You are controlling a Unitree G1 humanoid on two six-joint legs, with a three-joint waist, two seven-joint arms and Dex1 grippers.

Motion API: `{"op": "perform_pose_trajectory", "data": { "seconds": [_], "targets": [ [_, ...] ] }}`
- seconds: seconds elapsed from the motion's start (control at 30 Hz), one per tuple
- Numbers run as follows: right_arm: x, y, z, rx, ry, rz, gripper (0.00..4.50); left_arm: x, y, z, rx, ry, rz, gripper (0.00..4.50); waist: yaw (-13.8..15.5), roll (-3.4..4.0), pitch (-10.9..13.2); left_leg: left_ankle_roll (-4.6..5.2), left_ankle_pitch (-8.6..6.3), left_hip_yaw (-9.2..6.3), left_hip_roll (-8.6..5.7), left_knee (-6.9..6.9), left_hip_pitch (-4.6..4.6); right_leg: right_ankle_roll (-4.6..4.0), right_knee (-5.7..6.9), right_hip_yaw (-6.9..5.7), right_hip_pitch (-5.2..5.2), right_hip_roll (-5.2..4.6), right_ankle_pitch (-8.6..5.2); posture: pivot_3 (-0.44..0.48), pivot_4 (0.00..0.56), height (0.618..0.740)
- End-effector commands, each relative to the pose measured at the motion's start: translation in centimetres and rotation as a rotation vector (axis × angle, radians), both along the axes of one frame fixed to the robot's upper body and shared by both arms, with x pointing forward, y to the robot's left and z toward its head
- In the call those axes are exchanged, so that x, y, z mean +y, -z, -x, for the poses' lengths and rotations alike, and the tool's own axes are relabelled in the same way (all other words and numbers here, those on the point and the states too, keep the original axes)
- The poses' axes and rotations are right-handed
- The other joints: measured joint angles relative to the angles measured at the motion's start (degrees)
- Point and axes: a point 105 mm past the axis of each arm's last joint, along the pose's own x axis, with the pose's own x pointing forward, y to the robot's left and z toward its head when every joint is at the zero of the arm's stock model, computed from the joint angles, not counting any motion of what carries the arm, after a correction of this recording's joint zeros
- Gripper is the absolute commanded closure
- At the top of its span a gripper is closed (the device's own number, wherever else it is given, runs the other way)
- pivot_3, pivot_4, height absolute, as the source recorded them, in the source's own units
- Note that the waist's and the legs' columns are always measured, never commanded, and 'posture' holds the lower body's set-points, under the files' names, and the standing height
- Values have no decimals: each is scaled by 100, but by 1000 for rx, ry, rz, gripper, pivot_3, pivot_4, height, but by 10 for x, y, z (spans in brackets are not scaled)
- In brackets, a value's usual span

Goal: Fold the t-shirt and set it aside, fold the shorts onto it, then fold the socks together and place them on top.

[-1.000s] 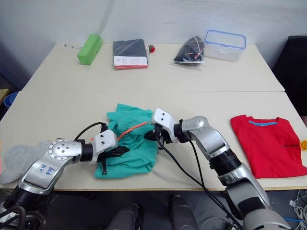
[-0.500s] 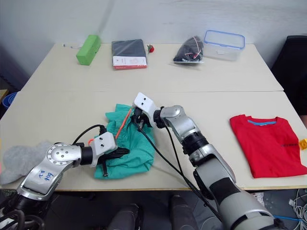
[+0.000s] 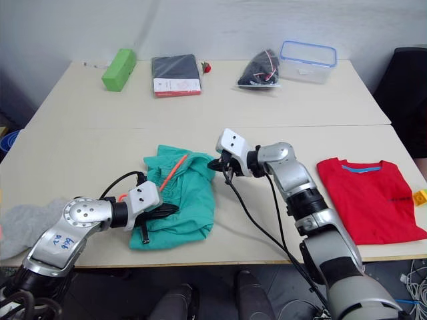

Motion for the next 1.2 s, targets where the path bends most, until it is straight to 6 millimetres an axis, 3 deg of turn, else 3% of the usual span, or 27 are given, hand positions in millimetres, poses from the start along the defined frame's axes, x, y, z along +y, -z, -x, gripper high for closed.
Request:
{"op": "perform_pose_trajectory", "data": {
  "seconds": [0.03,0.13,0.23,0.3,0.43,0.53,0.6,0.67,0.77,0.87,0.97,1.1,1.2],
  "targets": [
    [13,-37,15,15,-40,-150,4492,-1,-7,-3,-33,10,3,4500,-14,1,1,0,0,0,3,0,3,0,3,2,0,3,0,0,150,740],
    [37,-52,26,40,-79,-228,4492,-2,-8,-5,-38,13,3,4500,-21,1,1,0,0,0,14,0,8,-9,7,3,0,13,0,0,150,740],
    [63,-52,33,42,-112,-244,4492,-2,-8,-6,-41,11,2,4500,-10,1,1,-1,0,-5,17,-2,9,-16,9,3,-1,15,-2,0,150,740],
    [81,-43,34,32,-123,-226,4492,-1,-8,-6,-43,11,1,4500,-2,1,1,-2,0,-7,16,-2,8,-17,8,0,-1,13,-2,0,150,740],
    [104,-5,17,-43,-52,-98,4492,-2,-9,-6,-47,8,1,4500,-2,0,0,-4,0,-1,6,-2,6,-15,3,-3,-1,2,-1,0,150,740],
    [94,31,-3,-180,19,83,4492,-2,-10,-5,-49,2,5,4500,12,0,0,-4,1,-1,2,-2,4,-16,2,-5,-2,-3,-1,0,150,740],
    [84,43,-11,-186,55,109,4492,-1,-10,-3,-48,-4,5,4500,8,0,0,-5,1,-3,0,-2,2,-15,-2,-8,-1,-4,-1,0,150,740],
    [81,37,-13,-150,70,43,4492,1,-9,-1,-45,-9,5,4500,0,0,0,-5,1,1,-1,-2,3,-15,-2,-6,-1,-4,-1,0,150,740],
    [81,9,-3,-91,28,-127,4492,4,-8,0,-41,-19,4,4500,8,0,0,-8,3,-3,2,-2,4,-15,5,-7,-1,-1,-1,0,150,740],
    [44,-27,12,70,40,-287,4492,10,-10,-4,-59,-48,26,4500,34,1,1,-11,5,-21,6,-2,-2,-15,6,-6,-1,-1,-1,0,150,740],
    [14,-29,30,212,45,-282,4492,13,-14,-9,-79,-71,61,4500,127,2,1,-11,5,-28,5,-2,-8,-16,-2,-7,0,-5,-2,0,150,740],
    [-23,-18,50,486,118,-266,3607,14,-23,-15,-87,-108,158,4500,143,3,1,-10,4,-27,7,-3,-6,-22,-5,-3,2,-3,-5,0,150,740],
    [-28,-7,60,589,132,-230,2536,15,-23,-17,-85,-120,175,4500,130,3,2,-10,5,-27,11,-3,-4,-26,1,5,1,2,-7,0,150,740]
  ]
}}
